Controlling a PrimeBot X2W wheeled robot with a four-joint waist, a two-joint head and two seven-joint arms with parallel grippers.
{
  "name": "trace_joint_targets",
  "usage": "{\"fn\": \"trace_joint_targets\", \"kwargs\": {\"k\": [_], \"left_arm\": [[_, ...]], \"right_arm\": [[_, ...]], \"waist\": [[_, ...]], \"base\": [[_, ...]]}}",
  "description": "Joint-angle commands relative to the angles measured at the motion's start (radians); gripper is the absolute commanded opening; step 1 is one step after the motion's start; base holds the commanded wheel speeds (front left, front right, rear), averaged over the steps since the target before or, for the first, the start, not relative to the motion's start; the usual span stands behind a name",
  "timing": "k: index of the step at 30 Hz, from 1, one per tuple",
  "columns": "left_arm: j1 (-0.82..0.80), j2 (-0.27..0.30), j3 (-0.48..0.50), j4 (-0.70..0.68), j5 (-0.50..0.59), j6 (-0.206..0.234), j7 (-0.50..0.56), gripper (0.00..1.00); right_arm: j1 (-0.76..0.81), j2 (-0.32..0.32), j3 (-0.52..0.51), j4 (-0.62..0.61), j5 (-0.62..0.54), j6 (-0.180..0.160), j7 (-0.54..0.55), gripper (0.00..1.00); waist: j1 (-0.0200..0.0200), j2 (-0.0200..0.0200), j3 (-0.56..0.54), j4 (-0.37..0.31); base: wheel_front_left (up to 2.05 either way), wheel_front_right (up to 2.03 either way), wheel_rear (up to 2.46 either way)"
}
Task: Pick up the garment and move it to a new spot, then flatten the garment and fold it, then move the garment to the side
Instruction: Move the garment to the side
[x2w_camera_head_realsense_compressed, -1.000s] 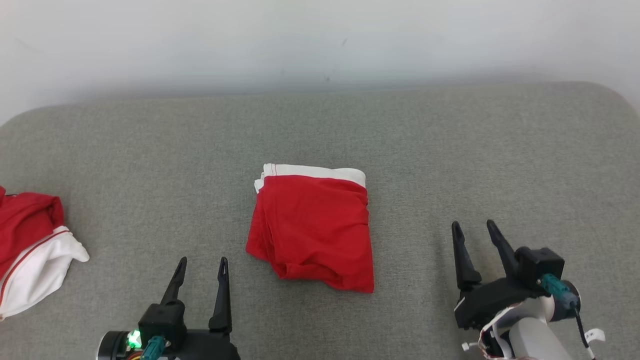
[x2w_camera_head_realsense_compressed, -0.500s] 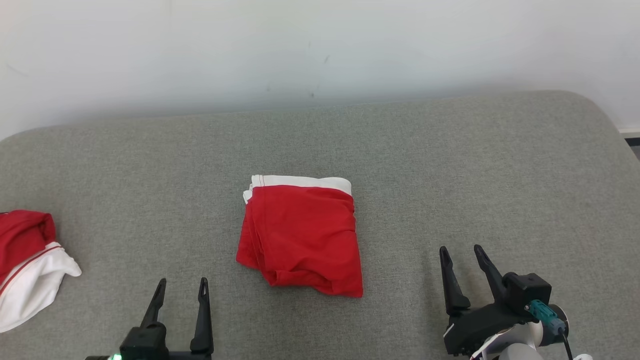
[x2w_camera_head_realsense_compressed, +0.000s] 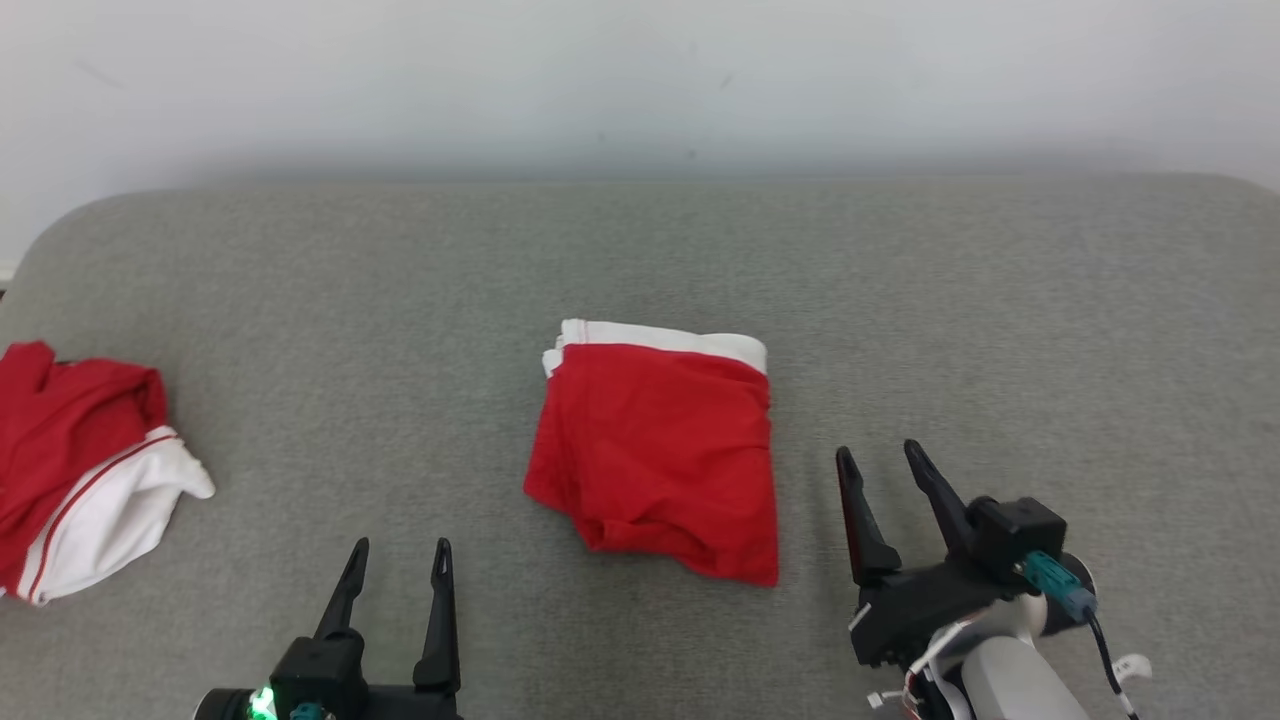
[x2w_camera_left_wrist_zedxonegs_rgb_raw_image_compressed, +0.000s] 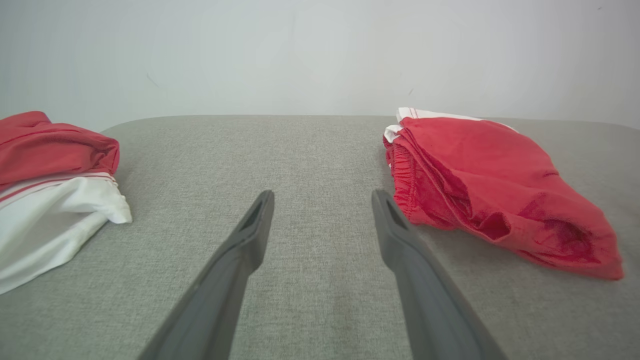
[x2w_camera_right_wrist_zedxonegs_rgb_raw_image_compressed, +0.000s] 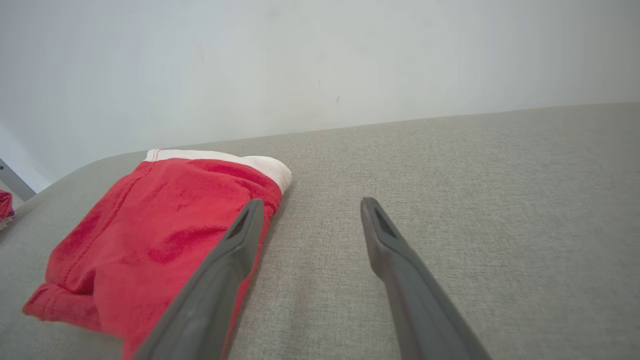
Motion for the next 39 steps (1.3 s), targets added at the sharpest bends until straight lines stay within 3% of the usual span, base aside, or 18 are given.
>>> {"fn": "trace_joint_targets", "kwargs": {"k": [1, 9, 18, 19, 20, 21, 23, 24, 33, 39], "left_arm": [[-0.016, -0.001, -0.009, 0.000, -0.013, 0.005, -0.003, 1.00], [-0.027, -0.001, -0.054, 0.007, -0.039, 0.020, -0.003, 1.00], [-0.038, -0.001, -0.075, 0.001, -0.057, 0.032, -0.003, 1.00], [-0.038, -0.001, -0.079, 0.000, -0.059, 0.031, -0.003, 1.00], [-0.039, -0.001, -0.083, 0.000, -0.060, 0.032, -0.003, 1.00], [-0.042, -0.001, -0.086, 0.000, -0.062, 0.034, -0.003, 1.00], [-0.048, -0.001, -0.091, -0.002, -0.067, 0.035, -0.003, 1.00], [-0.050, -0.001, -0.092, -0.002, -0.069, 0.036, -0.003, 1.00], [-0.045, -0.001, -0.082, -0.005, -0.052, 0.026, -0.003, 1.00], [-0.065, -0.001, -0.073, -0.009, -0.026, 0.006, -0.003, 1.00]], "right_arm": [[-0.026, 0.003, 0.016, 0.015, 0.003, 0.000, -0.004, 1.00], [-0.155, -0.004, 0.049, 0.204, 0.041, 0.000, 0.028, 1.00], [-0.279, -0.015, 0.063, 0.367, 0.034, 0.000, 0.133, 1.00], [-0.287, -0.015, 0.066, 0.382, 0.031, 0.000, 0.146, 0.97], [-0.293, -0.014, 0.068, 0.392, 0.027, 0.000, 0.152, 0.87], [-0.298, -0.013, 0.073, 0.402, 0.026, 0.000, 0.160, 0.70], [-0.305, -0.009, 0.078, 0.415, 0.029, 0.000, 0.159, 0.17], [-0.305, -0.008, 0.081, 0.420, 0.030, 0.000, 0.156, 0.00], [-0.315, -0.019, 0.058, 0.449, 0.046, -0.001, 0.080, 0.00], [-0.315, -0.009, 0.064, 0.466, 0.061, -0.001, 0.041, 0.00]], "waist": [[0.0000, 0.0000, 0.038, 0.057], [0.0000, 0.0000, 0.068, 0.148], [0.0000, 0.0000, 0.088, 0.176], [0.0000, 0.0000, 0.089, 0.176], [0.0000, 0.0000, 0.090, 0.176], [0.0000, 0.0000, 0.091, 0.176], [0.0000, 0.0000, 0.090, 0.175], [0.0000, 0.0000, 0.090, 0.174], [0.0000, 0.0000, 0.078, 0.119], [0.0000, 0.0000, 0.075, -0.014]], "base": [[0.00, 0.00, 0.00], [0.00, 0.00, 0.00], [0.00, 0.00, 0.00], [0.00, 0.00, 0.00], [0.00, 0.00, 0.00], [0.00, 0.00, 0.00], [0.00, 0.00, 0.00], [0.00, 0.00, 0.00], [0.00, 0.00, 0.00], [0.00, 0.00, 0.00]]}}
